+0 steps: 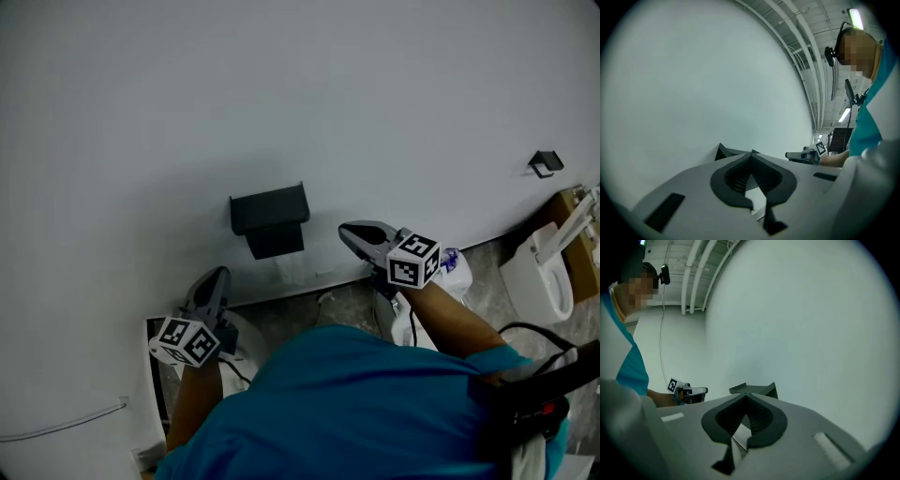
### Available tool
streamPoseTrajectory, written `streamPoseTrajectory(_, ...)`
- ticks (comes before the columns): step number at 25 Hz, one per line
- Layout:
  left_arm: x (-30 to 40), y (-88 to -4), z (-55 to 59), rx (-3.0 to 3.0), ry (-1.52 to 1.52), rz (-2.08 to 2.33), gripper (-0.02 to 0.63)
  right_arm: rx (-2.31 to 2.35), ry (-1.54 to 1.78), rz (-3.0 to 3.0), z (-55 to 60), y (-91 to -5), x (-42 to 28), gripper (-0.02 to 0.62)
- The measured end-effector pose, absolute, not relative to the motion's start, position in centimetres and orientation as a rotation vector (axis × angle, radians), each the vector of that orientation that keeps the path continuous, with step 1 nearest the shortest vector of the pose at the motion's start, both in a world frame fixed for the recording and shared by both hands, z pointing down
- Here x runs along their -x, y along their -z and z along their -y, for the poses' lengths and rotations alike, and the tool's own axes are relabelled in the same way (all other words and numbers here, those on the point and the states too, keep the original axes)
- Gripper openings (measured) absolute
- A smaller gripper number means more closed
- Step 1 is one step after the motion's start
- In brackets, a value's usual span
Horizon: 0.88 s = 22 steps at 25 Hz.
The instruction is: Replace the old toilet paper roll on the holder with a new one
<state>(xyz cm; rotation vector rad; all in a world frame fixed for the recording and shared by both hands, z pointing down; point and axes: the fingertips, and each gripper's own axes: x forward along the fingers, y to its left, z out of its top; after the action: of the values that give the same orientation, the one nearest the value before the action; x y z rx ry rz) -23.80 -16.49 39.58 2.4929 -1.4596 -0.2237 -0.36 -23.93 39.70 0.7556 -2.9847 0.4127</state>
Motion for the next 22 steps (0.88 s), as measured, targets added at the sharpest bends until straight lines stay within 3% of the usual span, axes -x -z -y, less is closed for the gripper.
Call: streamPoseTrajectory(22, 23.5, -39.0, 15.1, -2.517, 0.128, 1.486, 0.009, -0.66, -0.42, 2.994, 23.8, -39.9, 2.1, 0.002)
